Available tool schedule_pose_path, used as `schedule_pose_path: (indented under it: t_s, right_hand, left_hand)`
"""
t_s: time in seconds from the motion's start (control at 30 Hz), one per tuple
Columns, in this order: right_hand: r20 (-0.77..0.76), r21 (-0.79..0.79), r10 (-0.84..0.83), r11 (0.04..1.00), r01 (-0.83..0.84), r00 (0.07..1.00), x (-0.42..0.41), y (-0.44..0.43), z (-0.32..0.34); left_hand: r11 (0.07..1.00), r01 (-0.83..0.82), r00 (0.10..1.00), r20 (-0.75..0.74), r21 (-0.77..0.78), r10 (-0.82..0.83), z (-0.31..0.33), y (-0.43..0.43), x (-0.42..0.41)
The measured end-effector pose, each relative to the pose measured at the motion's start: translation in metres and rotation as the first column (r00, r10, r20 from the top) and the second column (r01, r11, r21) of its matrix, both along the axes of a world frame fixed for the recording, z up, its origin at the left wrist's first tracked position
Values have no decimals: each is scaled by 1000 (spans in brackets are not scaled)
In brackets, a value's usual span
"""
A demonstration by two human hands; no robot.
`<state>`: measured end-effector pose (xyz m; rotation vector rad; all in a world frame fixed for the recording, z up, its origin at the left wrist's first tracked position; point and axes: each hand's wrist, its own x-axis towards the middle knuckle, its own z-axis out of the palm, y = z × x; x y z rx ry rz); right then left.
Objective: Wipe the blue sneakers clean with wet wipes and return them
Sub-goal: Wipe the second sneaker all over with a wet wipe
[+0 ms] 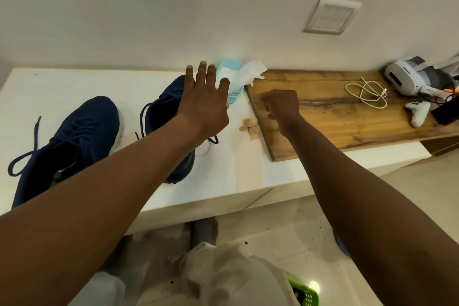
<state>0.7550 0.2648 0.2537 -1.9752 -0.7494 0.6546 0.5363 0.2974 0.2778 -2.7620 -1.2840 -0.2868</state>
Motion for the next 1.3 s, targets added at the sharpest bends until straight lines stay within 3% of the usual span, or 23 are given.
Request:
schedule_pose_path:
  t_s: [0.1,0.37,0.5,0.57,0.7,0.87,1.07,1.3]
  right_hand:
    - [17,64,-26,998,25,1000,5,17,8]
    - [186,-33,-41,998,48,982,9,69,9]
    - [534,-74,-20,995,70,846,11,92,10]
    - [620,-142,40,988,62,784,9,99,17]
    - [609,-329,158,942,66,777,10,111,16]
    - [542,-218,69,974,61,837,7,114,14]
    - [548,-162,91,987,-2,831,9,97,14]
    - [595,-274,159,962,12,788,7,110,14]
  left_hand:
    - [1000,4,1000,-12,19,-4,4,9,4]
    - [999,-2,1000,-22,36,3,5,23,18]
    - [997,10,1000,-13,70,-9,4,26,15]
    - [996,11,1000,-1,88,-11,3,29,12]
    - [995,-3,1000,4,96,3,1,36,8]
    - [997,-10,1000,-5,80,10,2,38,4]
    - [997,-39,999,-3,66,39,5,34,-2]
    - [998,-42,999,15,52,41,0,36,-1]
